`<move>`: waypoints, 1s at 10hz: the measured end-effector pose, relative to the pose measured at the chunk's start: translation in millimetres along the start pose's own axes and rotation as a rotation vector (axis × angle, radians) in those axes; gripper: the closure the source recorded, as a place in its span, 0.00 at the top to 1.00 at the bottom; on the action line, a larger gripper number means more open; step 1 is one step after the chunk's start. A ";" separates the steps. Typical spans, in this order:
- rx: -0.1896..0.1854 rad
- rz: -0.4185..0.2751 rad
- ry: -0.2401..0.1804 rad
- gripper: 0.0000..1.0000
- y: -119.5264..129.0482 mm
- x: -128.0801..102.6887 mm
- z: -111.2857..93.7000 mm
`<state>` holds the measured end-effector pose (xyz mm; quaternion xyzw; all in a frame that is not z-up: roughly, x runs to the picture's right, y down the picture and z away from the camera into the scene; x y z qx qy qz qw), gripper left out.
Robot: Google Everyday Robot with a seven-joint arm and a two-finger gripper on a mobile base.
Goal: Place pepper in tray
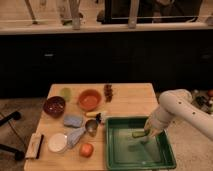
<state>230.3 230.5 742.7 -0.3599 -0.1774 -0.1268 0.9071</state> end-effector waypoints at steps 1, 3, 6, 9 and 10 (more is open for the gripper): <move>-0.019 -0.093 -0.017 0.00 2.5 -7.8 1.8; -0.043 -0.227 -0.047 0.00 6.7 -19.4 4.2; -0.056 -0.429 -0.114 0.00 14.2 -33.8 8.1; -0.072 -0.515 -0.160 0.00 10.7 -44.2 16.4; -0.078 -0.534 -0.169 0.00 8.4 -47.1 19.2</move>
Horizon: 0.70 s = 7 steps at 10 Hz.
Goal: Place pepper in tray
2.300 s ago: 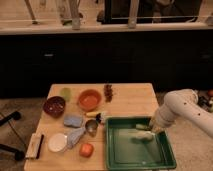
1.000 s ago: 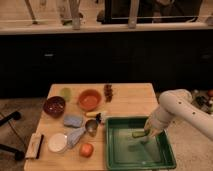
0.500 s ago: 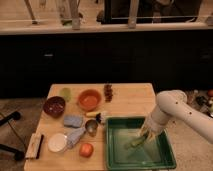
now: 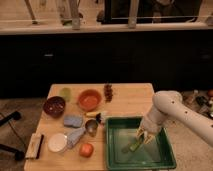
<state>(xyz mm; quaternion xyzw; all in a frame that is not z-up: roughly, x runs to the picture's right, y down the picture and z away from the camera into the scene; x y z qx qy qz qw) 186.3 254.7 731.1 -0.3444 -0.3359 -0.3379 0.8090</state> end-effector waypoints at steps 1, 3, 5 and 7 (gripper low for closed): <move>-0.008 -0.021 -0.012 0.00 -5.1 -0.5 3.6; -0.017 -0.043 -0.025 0.00 -11.4 -0.1 8.2; -0.019 -0.036 -0.033 0.12 -17.7 3.1 11.8; -0.014 -0.011 -0.038 0.31 -21.0 6.7 13.2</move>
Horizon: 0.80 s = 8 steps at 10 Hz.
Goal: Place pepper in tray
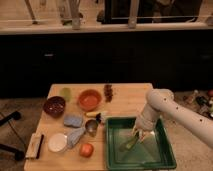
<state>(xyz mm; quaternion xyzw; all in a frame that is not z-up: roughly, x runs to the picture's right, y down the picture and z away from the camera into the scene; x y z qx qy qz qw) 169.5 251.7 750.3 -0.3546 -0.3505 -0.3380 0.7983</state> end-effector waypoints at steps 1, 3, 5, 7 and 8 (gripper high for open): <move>0.006 0.010 -0.004 0.44 -0.6 1.5 0.1; 0.010 0.014 -0.010 0.62 -1.7 2.5 0.3; 0.008 0.015 -0.017 0.77 -2.1 2.5 1.6; 0.005 0.011 -0.019 0.78 -2.2 2.2 2.1; 0.002 0.007 -0.019 0.78 -2.4 1.8 2.6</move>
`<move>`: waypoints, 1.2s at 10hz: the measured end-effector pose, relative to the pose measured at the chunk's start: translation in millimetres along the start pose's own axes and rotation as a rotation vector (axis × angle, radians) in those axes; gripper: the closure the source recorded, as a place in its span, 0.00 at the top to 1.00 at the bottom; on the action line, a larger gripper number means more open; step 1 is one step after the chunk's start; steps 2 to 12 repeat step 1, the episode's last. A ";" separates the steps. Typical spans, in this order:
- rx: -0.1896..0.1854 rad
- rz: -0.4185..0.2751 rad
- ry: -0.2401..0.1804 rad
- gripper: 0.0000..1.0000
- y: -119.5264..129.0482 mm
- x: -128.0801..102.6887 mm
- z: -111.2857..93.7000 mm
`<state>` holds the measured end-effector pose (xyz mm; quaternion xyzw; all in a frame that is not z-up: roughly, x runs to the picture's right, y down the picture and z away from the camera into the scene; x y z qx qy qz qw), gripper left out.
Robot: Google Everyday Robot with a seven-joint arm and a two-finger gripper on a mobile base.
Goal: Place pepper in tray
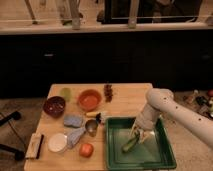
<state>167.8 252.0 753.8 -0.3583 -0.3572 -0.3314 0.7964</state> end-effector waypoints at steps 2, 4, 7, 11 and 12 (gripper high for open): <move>-0.003 -0.003 0.000 0.78 -0.3 -0.5 0.4; -0.003 -0.003 0.000 0.78 -0.3 -0.5 0.4; -0.003 -0.003 0.000 0.78 -0.3 -0.5 0.4; -0.003 -0.003 0.000 0.78 -0.3 -0.5 0.4; -0.003 -0.003 0.000 0.78 -0.3 -0.5 0.4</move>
